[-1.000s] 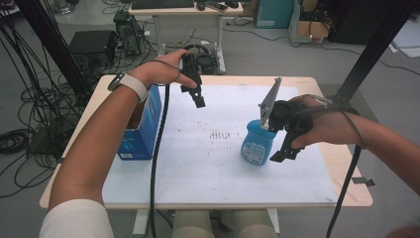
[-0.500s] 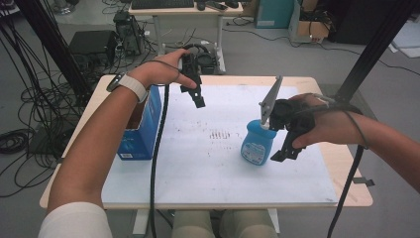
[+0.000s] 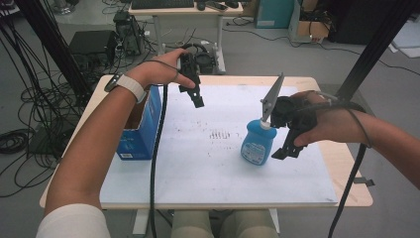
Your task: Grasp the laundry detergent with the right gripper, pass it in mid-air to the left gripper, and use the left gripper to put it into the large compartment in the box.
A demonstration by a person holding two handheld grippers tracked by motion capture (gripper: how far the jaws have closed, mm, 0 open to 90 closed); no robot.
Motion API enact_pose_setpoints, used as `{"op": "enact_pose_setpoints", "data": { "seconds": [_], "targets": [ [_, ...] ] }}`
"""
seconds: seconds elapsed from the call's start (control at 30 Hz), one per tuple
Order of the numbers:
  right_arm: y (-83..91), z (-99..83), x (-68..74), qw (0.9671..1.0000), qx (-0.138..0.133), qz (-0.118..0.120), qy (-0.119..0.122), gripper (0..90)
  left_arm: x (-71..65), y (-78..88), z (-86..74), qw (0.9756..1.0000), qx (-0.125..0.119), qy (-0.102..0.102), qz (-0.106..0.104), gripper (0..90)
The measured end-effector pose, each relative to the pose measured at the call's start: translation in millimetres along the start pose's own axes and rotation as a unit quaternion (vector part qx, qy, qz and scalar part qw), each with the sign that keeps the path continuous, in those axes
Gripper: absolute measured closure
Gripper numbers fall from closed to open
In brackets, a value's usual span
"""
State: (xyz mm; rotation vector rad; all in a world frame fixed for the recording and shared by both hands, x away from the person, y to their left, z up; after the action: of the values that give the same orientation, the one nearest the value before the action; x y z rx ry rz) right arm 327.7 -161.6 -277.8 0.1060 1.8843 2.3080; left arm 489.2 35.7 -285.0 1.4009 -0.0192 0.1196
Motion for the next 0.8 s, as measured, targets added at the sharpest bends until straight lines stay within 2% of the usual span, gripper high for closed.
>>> {"op": "enact_pose_setpoints", "data": {
  "seconds": [0.37, 0.8],
  "targets": [
    [2.3, 0.2, -1.1, 1.0000, -0.001, -0.005, -0.002, 12.8, 0.7, 0.0, -1.1, 1.0000, 0.001, 0.001, 0.000, 9.1],
    [11.2, -5.4, -3.1, 0.9998, -0.003, -0.016, -0.014, 12.2, -0.5, 1.5, -1.2, 1.0000, 0.000, 0.004, 0.001, 9.1]
  ]
}}
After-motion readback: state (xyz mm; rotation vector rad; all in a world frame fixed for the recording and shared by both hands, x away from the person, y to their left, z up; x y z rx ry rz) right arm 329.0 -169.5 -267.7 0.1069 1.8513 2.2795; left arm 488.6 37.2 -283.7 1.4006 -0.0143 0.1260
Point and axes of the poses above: each handheld gripper's, and its own axes: y roughly backward along the jaws, z roughly out of its top, x roughly to its left, the point moved 9 cm from there along -y, roughly forward along the jaws, and after that the axes turned 2 degrees about -y, right-handed, at the moved point
